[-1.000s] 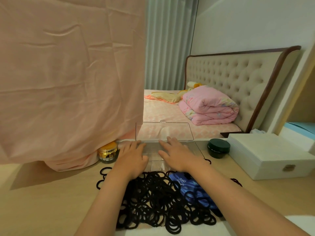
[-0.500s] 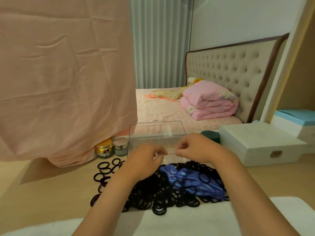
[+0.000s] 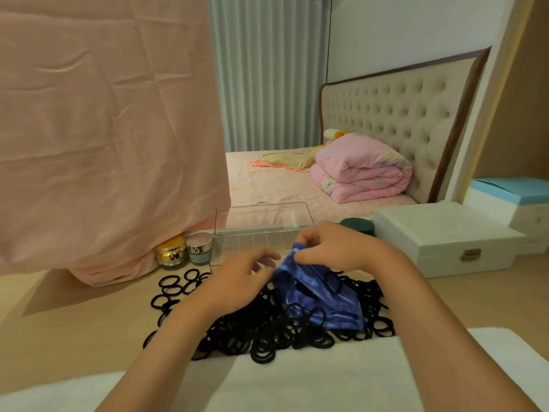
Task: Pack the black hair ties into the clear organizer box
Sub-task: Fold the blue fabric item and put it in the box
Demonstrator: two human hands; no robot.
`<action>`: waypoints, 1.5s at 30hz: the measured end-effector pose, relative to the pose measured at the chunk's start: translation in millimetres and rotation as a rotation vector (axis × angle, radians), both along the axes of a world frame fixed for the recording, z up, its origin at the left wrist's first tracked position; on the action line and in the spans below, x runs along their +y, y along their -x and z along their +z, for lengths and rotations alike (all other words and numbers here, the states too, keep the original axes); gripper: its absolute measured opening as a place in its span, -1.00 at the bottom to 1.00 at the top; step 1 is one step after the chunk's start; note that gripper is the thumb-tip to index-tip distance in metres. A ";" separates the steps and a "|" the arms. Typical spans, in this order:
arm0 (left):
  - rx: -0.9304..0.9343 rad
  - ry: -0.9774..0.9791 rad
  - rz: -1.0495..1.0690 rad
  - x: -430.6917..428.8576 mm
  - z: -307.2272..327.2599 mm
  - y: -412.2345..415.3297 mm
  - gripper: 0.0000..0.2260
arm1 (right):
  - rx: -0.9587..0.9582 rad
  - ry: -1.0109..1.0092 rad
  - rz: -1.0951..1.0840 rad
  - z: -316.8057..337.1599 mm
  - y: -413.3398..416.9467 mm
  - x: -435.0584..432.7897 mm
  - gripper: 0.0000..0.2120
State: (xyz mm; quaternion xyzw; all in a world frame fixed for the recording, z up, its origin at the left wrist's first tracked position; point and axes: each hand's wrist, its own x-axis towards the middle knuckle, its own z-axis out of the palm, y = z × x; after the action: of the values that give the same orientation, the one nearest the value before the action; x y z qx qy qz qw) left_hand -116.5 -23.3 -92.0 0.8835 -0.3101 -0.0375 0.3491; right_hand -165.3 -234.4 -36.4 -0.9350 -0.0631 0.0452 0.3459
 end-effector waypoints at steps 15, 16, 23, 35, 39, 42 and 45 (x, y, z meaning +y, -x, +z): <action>0.301 0.548 0.172 15.8 34.5 5.5 -0.82 | -0.219 -0.592 -0.037 -14.8 -12.9 39.0 -0.83; 0.305 0.589 0.211 17.5 37.9 3.8 -0.81 | -0.211 -0.598 -0.062 -18.0 -14.1 41.5 -0.84; 0.321 0.576 0.034 36.9 49.5 1.4 -0.69 | -0.134 -0.558 -0.148 -35.4 -16.2 62.4 -0.91; 0.334 0.765 0.297 64.8 67.0 -6.9 -0.76 | -0.003 -0.267 -0.084 -28.5 -8.3 43.3 -0.69; 0.292 0.866 0.289 67.4 78.7 -2.2 -0.79 | -0.013 -0.107 -0.101 -24.9 -8.4 37.9 -0.76; 0.231 0.884 0.304 69.8 86.5 1.5 -0.80 | 0.029 0.061 -0.080 -24.5 -7.8 36.0 -0.82; 0.228 0.796 0.277 65.0 91.7 9.1 -0.88 | 0.080 0.352 -0.037 -18.3 -2.9 38.4 -0.76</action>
State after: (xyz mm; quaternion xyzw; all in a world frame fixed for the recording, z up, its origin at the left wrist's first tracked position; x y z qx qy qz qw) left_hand -125.6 41.6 -0.4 0.7035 -0.1385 0.0346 0.6962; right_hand -162.4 -196.0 -54.6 -0.9796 -0.0233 0.0863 0.1799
